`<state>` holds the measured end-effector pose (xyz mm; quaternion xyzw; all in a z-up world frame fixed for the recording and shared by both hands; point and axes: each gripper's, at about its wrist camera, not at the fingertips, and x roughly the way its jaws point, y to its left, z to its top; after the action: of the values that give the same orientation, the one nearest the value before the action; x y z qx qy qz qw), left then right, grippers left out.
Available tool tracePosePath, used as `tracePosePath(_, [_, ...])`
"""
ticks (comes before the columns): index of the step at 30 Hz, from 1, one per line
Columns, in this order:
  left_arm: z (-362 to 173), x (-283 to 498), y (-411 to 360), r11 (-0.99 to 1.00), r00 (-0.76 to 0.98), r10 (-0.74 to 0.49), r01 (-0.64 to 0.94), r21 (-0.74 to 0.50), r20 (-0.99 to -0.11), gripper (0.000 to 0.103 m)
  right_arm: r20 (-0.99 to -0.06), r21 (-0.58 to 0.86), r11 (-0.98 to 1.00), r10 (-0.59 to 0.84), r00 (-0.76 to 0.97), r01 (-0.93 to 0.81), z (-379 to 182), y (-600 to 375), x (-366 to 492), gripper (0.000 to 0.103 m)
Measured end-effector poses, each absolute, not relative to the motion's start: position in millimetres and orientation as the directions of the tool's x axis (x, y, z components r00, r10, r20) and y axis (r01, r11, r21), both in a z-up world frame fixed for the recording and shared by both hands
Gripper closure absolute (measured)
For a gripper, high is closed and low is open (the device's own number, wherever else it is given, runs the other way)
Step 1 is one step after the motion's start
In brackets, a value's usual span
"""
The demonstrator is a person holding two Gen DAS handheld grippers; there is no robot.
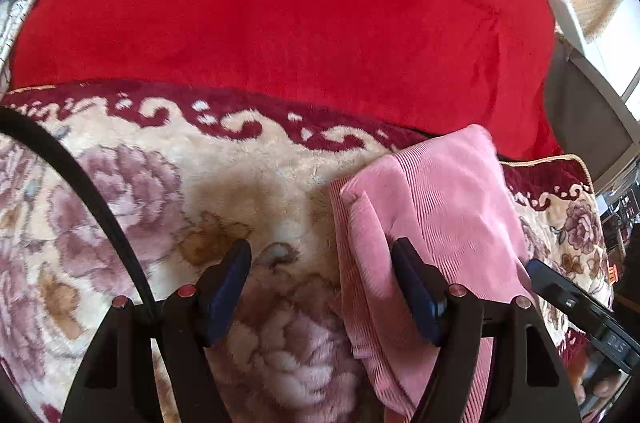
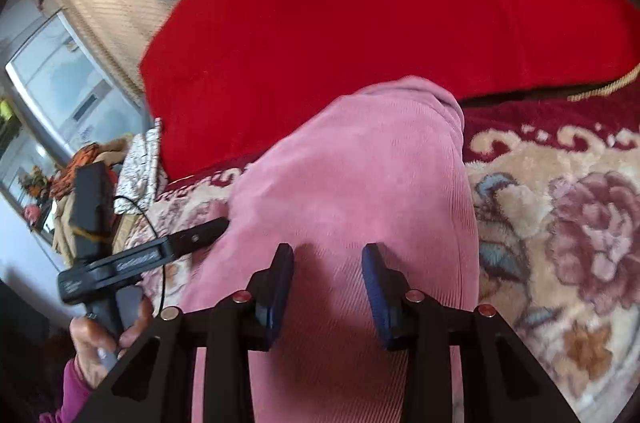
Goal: Fold large clothes
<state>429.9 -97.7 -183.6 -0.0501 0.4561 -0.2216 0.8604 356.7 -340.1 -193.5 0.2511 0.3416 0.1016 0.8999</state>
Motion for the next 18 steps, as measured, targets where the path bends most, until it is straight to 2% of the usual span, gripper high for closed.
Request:
tracePosePath(7, [-145.7,368.1,-92.1,0.903,0.586,-0.392,0.393,-0.174,-0.709,0.029,-0.537,0.419,0.906,0.304,0.787,-0.064,-160.4,-313.9,290.3,0.063])
tracePosePath(14, [-154.2,320.4,-100.0,0.904,0.619,-0.339,0.423,-0.064,-0.709,0.029,-0.586,0.394,0.918,0.294,0.755,-0.051,-179.7,-299.5,244.4,0.063])
tracePosePath(18, [-170.4,317.2,-114.5,0.908,0.648,-0.228,0.41,0.081,-0.727,0.029,-0.612,0.407,0.912,0.312,0.727,-0.048,-201.5,-294.8,248.9,0.063])
